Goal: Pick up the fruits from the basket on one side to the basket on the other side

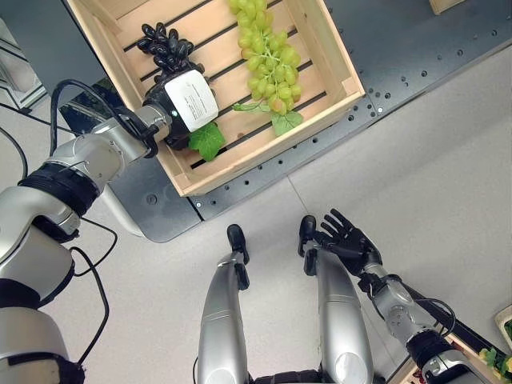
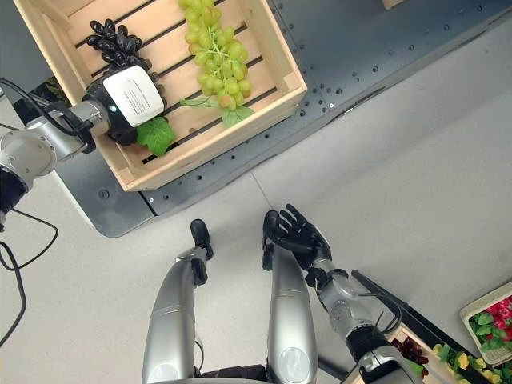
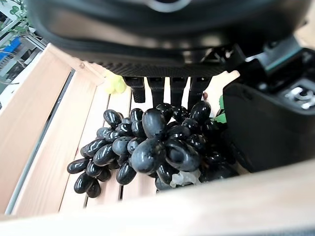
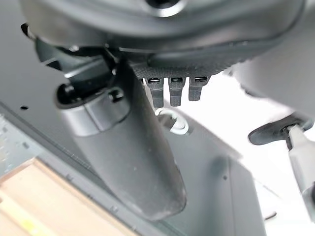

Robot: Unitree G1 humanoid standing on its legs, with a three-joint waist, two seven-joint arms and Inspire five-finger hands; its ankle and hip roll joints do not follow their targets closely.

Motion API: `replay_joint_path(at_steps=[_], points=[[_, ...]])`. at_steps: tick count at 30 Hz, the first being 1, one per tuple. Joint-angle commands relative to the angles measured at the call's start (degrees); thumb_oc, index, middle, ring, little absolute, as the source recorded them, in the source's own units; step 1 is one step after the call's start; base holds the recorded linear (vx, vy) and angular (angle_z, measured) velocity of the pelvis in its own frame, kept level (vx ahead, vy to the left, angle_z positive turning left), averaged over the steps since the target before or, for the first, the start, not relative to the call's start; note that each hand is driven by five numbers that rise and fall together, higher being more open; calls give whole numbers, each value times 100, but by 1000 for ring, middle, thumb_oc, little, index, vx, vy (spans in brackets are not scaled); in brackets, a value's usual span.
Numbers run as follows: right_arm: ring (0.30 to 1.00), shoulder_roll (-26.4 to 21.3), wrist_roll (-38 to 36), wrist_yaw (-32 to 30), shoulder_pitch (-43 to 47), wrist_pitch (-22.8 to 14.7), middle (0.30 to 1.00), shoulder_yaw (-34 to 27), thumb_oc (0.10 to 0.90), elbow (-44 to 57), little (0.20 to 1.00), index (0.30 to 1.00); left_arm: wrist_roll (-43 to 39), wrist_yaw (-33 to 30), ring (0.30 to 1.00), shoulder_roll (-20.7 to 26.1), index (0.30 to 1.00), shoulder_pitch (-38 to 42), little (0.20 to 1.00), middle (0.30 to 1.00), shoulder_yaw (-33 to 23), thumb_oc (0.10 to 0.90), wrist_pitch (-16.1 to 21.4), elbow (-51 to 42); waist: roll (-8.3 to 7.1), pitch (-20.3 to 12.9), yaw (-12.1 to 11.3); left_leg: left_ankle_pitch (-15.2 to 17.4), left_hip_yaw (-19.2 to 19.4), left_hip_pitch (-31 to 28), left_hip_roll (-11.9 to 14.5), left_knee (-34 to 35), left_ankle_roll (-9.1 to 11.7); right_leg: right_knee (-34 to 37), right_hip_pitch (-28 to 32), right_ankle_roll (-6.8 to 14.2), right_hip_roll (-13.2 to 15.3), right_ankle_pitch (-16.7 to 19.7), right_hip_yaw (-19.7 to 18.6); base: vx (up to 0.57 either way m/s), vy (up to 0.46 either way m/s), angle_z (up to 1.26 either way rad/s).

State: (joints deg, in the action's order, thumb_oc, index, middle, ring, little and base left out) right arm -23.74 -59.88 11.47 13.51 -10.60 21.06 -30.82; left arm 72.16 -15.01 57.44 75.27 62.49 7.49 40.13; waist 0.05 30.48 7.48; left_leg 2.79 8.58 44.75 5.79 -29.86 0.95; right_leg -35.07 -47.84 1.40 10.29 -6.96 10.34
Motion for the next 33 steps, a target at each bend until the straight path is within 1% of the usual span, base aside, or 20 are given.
replay_joint_path(at_steps=[1, 2, 3, 4, 5, 10, 14, 15, 16, 19, 22, 25, 26, 30, 31, 33], points=[[900, -180, -367, 194, -418, -440, 900, -43, 800, 812, 900, 900, 13, 680, 900, 517, 900, 360, 900, 900, -342, 800, -1117, 258, 37, -69, 57, 439, 400, -84, -121, -56, -247, 436, 139, 246, -108, 354, -320, -5, 81, -5], [900, -184, -389, 129, -442, -490, 900, -53, 800, 997, 900, 900, -9, 757, 900, 526, 900, 311, 900, 900, -399, 800, -1432, 318, 28, -69, 67, 423, 415, -32, -125, -45, -245, 463, 90, 250, -112, 375, -323, -6, 56, -2], [900, -186, -398, 119, -449, -501, 900, -60, 800, 1041, 900, 900, 0, 793, 900, 528, 900, 296, 900, 900, -414, 800, -1509, 317, 28, -69, 69, 418, 418, -17, -124, -41, -246, 466, 72, 252, -113, 381, -326, -10, 94, 0], [900, -204, -431, 73, -487, -514, 900, -91, 800, 1227, 900, 900, 65, 877, 900, 540, 900, 218, 900, 900, -510, 800, -1752, 360, 23, -69, 70, 397, 426, 35, -135, -19, -244, 493, 20, 260, -117, 405, -332, -10, 78, 0], [900, -216, -426, 46, -500, -530, 900, -95, 800, 1283, 900, 900, 48, 896, 900, 549, 900, 199, 900, 900, -535, 800, -1855, 375, 24, -69, 70, 386, 426, 52, -141, -8, -240, 509, 4, 264, -122, 416, -336, -8, 97, 0], [900, -328, -337, -18, -541, -465, 900, -164, 800, 1559, 900, 900, 17, 913, 900, 563, 900, 157, 900, 900, -660, 800, -2210, 439, 37, -69, 90, 363, 482, 138, -172, 57, -263, 543, -117, 268, -127, 457, -358, -4, 69, 1], [900, -363, -384, 6, -501, -517, 900, -161, 800, 1601, 900, 900, -75, 887, 900, 577, 900, 194, 900, 900, -659, 800, -2332, 521, 52, -69, 90, 366, 524, 123, -192, 77, -280, 570, -115, 274, -132, 473, -368, -5, 43, -2], [900, -367, -402, 14, -486, -520, 900, -170, 800, 1621, 900, 900, -111, 879, 742, 572, 742, 186, 742, 742, -682, 695, -2359, 591, 53, -69, 92, 370, 530, 113, -199, 72, -280, 583, -99, 276, -135, 475, -371, -3, 29, -4], [900, -370, -423, 29, -469, -526, 900, -173, 800, 1644, 900, 900, -160, 864, 300, 580, 300, 201, 300, 300, -651, 400, -2379, 624, 60, -69, 93, 374, 529, 105, -208, 65, -271, 585, -86, 281, -134, 476, -373, -2, 33, -3], [900, -361, -429, 1, -444, -498, 900, -169, 800, 1727, 900, 900, -220, 882, 300, 563, 300, 170, 300, 300, -692, 400, -2385, 647, 68, -69, 97, 391, 542, 82, -224, 39, -273, 574, -63, 285, -131, 472, -380, 0, 18, -2], [900, -333, -482, -44, -438, -445, 900, -181, 800, 1806, 900, 900, -275, 772, 300, 570, 300, 125, 300, 300, -729, 400, -2218, 635, 83, -69, 104, 397, 561, -1, -242, 71, -269, 613, 16, 288, -136, 467, -379, 0, 19, -5], [900, -345, -536, -50, -470, -414, 900, -216, 800, 1849, 900, 900, -254, 635, 300, 602, 300, 79, 300, 300, -766, 400, -1967, 573, 88, -69, 112, 407, 570, -75, -252, 78, -263, 629, 92, 284, -139, 457, -377, -1, 13, -4], [900, -339, -542, -48, -487, -433, 900, -227, 800, 1853, 900, 900, -250, 505, 300, 600, 300, 53, 300, 300, -777, 400, -1801, 519, 91, -69, 119, 411, 578, -117, -256, 89, -265, 632, 124, 281, -145, 453, -379, -3, 10, -4], [900, -338, -560, -40, -481, -444, 900, -243, 800, 1852, 900, 900, -323, 233, 300, 594, 300, 74, 300, 300, -730, 400, -1441, 444, 89, -69, 132, 420, 603, -205, -254, 116, -272, 636, 188, 279, -157, 443, -389, 0, 0, 0], [900, -343, -572, -34, -475, -460, 900, -233, 800, 1847, 900, 900, -403, 32, 300, 593, 300, 77, 300, 300, -712, 400, -1299, 403, 86, -69, 133, 426, 614, -242, -259, 123, -280, 640, 221, 276, -167, 437, -384, 0, 0, 0], [900, -319, -557, -56, -452, -450, 900, -202, 800, 1843, 900, 900, -641, -184, 300, 574, 300, 97, 300, 300, -677, 400, -1152, 329, 77, -69, 133, 440, 625, -339, -266, 124, -283, 673, 335, 274, -180, 430, -384, 0, 0, 0]])
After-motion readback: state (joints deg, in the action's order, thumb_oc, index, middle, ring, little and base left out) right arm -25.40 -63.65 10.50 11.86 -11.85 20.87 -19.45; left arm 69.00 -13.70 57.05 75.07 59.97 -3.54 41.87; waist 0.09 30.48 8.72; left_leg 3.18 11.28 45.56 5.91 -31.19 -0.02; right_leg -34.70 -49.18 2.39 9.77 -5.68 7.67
